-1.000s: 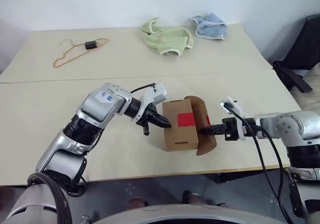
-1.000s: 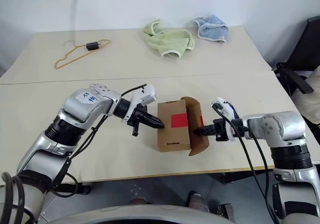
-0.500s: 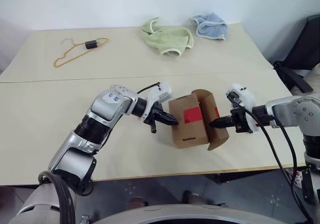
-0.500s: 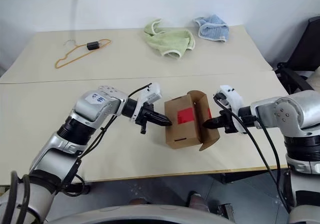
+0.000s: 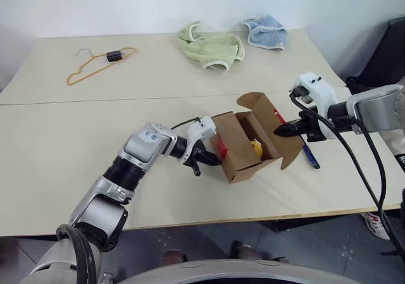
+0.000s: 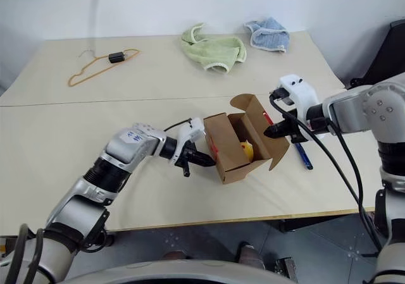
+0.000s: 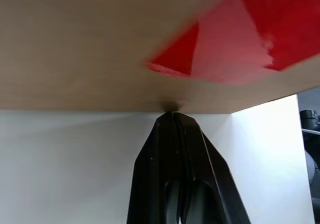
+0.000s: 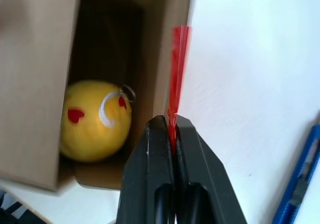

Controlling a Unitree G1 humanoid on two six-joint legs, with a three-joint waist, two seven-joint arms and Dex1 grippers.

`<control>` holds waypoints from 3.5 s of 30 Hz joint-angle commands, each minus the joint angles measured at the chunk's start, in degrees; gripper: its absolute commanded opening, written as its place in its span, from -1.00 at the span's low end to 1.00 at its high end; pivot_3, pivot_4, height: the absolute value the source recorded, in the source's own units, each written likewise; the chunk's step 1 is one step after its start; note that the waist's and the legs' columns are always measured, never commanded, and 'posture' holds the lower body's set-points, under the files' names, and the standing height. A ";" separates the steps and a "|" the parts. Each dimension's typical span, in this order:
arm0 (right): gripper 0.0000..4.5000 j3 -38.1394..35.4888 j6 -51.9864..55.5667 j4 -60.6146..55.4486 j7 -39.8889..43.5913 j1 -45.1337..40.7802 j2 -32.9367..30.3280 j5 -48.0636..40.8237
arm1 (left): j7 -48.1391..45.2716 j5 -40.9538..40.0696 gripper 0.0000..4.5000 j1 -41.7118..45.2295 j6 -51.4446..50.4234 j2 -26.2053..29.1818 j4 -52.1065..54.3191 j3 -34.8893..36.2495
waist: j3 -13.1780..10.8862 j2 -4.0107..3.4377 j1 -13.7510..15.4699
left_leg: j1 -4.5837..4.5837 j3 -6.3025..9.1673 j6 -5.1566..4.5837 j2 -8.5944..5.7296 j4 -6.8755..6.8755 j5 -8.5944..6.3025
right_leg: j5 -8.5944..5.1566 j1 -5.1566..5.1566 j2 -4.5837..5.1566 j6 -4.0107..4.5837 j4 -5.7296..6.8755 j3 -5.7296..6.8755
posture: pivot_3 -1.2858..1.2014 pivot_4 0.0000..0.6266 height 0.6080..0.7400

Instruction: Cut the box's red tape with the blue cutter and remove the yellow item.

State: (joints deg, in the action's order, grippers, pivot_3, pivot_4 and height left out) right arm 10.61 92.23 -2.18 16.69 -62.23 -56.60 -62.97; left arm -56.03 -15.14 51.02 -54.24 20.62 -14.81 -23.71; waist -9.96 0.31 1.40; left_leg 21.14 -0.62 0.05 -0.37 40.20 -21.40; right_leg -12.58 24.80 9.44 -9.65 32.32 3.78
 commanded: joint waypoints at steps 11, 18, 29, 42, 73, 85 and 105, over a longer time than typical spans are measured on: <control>-0.98 5.08 0.27 0.38 -25.74 -5.30 -2.76 -22.59 | -2.81 0.60 -1.00 3.27 5.94 1.68 -6.11 4.45 | 0.00 0.00 -0.03 | 0.04 -0.09 -0.03 0.03 0.00 -0.01 | 0.05 -0.02 0.00 -0.03 -0.13 0.14 | 0.03 -0.52 1.00; -0.98 7.78 0.27 1.44 -34.82 -9.30 -2.88 -28.86 | -9.29 -3.88 -1.00 7.83 6.71 6.48 -9.74 12.67 | -0.03 -0.03 -0.12 | 0.22 -0.14 -0.03 0.04 -0.03 -0.02 | 0.06 0.21 0.00 -0.02 -0.14 0.14 | 0.03 -0.52 1.00; -0.98 7.63 0.27 4.25 -42.17 -10.70 -1.12 -32.88 | -12.37 -8.91 -1.00 10.56 0.14 1.46 -2.49 11.82 | -0.03 -0.02 -0.17 | 0.31 -0.27 -0.17 0.05 -0.03 -0.09 | 0.06 0.28 0.01 -0.02 -0.19 0.33 | 0.03 -0.52 1.00; -0.98 9.38 -3.19 3.25 -46.16 -10.40 -4.50 -44.27 | -9.11 1.69 -1.00 9.50 14.27 -2.78 -17.04 4.15 | -0.03 -0.02 0.11 | 0.10 -0.36 -0.17 0.11 0.07 -0.09 | 0.16 0.05 0.01 0.02 -0.21 0.38 | 0.03 -0.52 1.00; -0.90 -4.63 -18.22 -7.43 -27.72 23.76 -7.35 -26.28 | -7.82 5.73 -1.00 3.76 12.11 1.24 -12.83 4.39 | 0.02 0.06 0.60 | 0.28 -0.39 -0.50 0.15 0.85 -0.31 | 0.53 -0.22 0.03 0.09 -0.34 0.50 | 0.03 -0.52 1.00; 0.77 -13.10 -26.56 -20.68 -3.91 32.08 -13.01 -2.24 | -8.18 6.87 -1.00 4.08 12.13 3.40 -14.49 5.96 | 0.02 0.06 0.36 | 0.27 -0.39 -0.50 0.15 0.85 -0.33 | 0.54 -0.20 0.03 0.06 -0.34 0.50 | 0.03 -0.52 1.00; 0.98 -35.08 -35.65 -25.77 14.00 44.22 -14.32 14.90 | -8.53 7.32 -1.00 6.80 15.55 5.30 -19.61 8.04 | 0.02 0.06 0.10 | 0.15 -0.47 -0.47 0.17 0.84 -0.35 | 0.55 -0.21 0.03 0.04 -0.31 0.50 | 0.03 -0.52 1.00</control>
State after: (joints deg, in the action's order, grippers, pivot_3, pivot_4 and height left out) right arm -20.80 55.85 -25.67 30.39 -17.11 -71.11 -47.27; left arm -65.09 -8.00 55.60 -39.39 25.27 -33.89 -17.92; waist -9.94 0.37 1.49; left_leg 21.29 -1.10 -0.42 -0.20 41.04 -21.75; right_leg -12.03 24.59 9.46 -9.61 32.01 4.27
